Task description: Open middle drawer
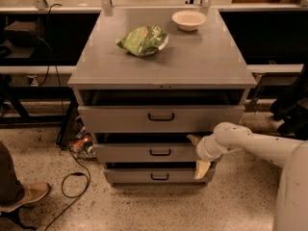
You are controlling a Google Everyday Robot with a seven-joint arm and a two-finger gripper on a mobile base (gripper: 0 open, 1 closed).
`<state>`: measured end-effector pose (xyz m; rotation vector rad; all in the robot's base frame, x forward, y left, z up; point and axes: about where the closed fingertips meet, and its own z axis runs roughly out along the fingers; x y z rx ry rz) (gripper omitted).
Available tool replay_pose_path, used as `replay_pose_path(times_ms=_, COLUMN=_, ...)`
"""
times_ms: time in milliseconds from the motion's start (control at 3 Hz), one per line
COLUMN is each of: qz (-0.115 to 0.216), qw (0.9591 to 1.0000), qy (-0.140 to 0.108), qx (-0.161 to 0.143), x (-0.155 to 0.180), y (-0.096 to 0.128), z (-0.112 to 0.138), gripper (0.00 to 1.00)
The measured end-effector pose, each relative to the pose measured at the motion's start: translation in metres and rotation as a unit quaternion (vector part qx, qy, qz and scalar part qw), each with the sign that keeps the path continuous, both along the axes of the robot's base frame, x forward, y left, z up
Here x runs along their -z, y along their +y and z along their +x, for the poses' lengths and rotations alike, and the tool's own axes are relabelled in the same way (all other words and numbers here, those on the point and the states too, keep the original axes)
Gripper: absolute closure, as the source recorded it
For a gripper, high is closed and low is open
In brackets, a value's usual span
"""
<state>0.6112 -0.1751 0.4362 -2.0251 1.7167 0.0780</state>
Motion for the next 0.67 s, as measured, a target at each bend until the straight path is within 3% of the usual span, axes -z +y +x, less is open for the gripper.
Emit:
replay_pose_path(times_ms=333, qz=0.001, qw=0.9998, qy=0.018, qx=0.007, x=0.025, y=-0.005, z=0.008, gripper=0.00)
replay_pose_path(times_ms=667, qz=0.006, qw=0.9992, qy=0.034, qx=0.019, x=0.044, y=-0.016, z=0.008, gripper=0.18)
